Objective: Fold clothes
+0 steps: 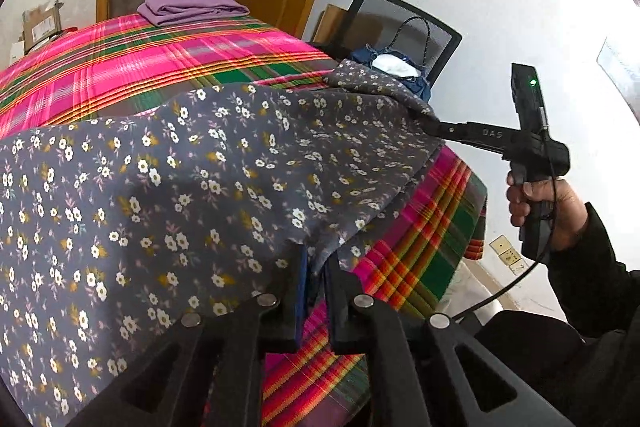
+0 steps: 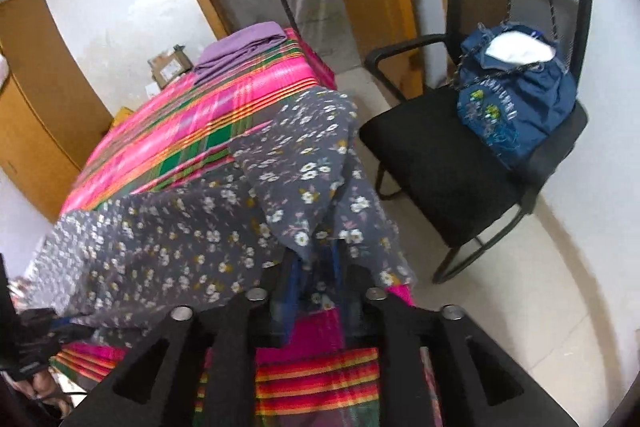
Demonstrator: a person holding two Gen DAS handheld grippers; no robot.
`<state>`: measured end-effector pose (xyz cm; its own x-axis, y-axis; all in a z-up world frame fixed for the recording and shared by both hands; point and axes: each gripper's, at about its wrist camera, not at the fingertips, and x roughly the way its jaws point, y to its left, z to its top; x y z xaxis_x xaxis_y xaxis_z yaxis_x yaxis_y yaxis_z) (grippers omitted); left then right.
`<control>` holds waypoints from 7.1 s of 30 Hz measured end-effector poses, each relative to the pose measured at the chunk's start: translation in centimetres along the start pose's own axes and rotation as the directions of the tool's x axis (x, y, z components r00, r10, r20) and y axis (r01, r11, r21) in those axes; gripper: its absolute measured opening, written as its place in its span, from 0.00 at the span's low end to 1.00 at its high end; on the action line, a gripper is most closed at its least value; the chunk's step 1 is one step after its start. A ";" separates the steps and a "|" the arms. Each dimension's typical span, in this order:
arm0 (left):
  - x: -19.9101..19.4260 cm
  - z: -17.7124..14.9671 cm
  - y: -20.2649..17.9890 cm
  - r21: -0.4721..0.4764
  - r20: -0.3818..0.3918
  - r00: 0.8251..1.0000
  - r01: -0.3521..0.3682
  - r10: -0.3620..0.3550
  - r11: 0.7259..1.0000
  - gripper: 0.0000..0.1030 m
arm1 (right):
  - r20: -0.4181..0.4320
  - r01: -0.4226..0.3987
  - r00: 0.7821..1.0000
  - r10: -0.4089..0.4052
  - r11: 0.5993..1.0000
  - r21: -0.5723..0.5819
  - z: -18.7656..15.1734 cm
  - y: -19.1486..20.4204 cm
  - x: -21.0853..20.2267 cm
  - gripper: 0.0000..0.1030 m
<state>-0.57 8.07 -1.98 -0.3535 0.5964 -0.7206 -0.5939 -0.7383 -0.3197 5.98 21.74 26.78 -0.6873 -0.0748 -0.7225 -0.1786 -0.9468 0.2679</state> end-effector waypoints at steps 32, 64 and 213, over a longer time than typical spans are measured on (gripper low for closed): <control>-2.8 -1.9 4.5 -0.152 0.053 0.997 -0.040 0.049 0.988 0.11 | 0.081 0.173 0.983 -0.167 0.982 -0.071 -1.0 1.5 -2.4 0.38; -1.9 -1.1 4.9 -0.185 0.056 0.997 -0.032 0.043 0.982 0.11 | 0.044 0.135 0.991 -0.128 0.917 -0.374 5.9 5.8 4.2 0.05; 2.5 2.1 -0.6 -0.073 0.029 0.998 -0.047 0.049 0.996 0.03 | -0.045 -0.259 0.962 0.270 0.843 -0.472 0.1 2.0 -1.1 0.24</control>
<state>-2.66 10.70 -2.28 -0.4033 0.5682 -0.7173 -0.5220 -0.7867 -0.3297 6.30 19.97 28.19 -0.6774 -0.3416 -0.6515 0.3593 -0.9265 0.1122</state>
